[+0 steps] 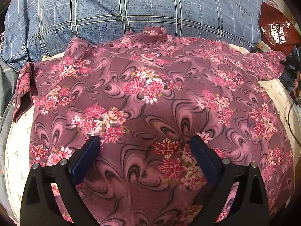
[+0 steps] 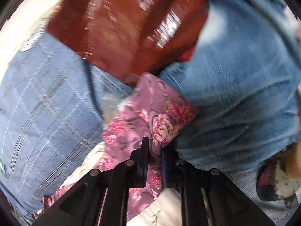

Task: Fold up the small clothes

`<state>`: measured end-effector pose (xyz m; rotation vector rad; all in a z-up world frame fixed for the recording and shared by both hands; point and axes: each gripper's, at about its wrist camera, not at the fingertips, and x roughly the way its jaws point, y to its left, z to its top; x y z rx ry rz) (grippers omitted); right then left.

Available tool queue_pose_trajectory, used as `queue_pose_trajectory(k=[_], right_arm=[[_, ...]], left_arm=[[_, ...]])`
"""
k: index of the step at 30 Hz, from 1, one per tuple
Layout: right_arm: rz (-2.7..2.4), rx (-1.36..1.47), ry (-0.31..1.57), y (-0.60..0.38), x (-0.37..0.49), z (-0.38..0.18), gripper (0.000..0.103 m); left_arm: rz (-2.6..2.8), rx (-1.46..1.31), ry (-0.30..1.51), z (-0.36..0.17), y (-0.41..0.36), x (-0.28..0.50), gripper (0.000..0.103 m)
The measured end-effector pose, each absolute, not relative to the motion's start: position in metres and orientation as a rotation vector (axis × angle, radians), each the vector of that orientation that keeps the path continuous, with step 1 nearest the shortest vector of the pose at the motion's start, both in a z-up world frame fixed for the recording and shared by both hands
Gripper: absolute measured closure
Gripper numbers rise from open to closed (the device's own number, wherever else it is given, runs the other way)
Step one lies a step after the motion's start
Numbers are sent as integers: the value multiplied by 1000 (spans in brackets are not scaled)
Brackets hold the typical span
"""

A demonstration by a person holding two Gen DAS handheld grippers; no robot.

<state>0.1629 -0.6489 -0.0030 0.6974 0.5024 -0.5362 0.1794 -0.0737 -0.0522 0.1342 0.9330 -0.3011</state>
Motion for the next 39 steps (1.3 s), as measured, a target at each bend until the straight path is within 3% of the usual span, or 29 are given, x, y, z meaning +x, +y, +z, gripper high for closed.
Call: queue_pose_trajectory(k=[5,10,26,29,31,34,39], right_arm=[[-378,591,474,-593,144,36,92],[-178,498,542,-503,166,52,92],[397,359,772,-166,273,19,91],[466,353,809,-125,280,12,84],[485,336,879,-102,282,0,70],[513,300,951,-86,274,-13,69],[486,386,903,-142,238,-5,64]], left_arm=[[-234,70,852,-36,-61,185,5],[-215,-31,917,-43,-38,193,5],[-41,-219,881,-20,79,187,5],[5,-250,887,-20,102,187,5],[17,-280,895,-21,114,186,5],[8,-305,911,-25,122,185,5],[-54,-283,966,-30,100,198,5]])
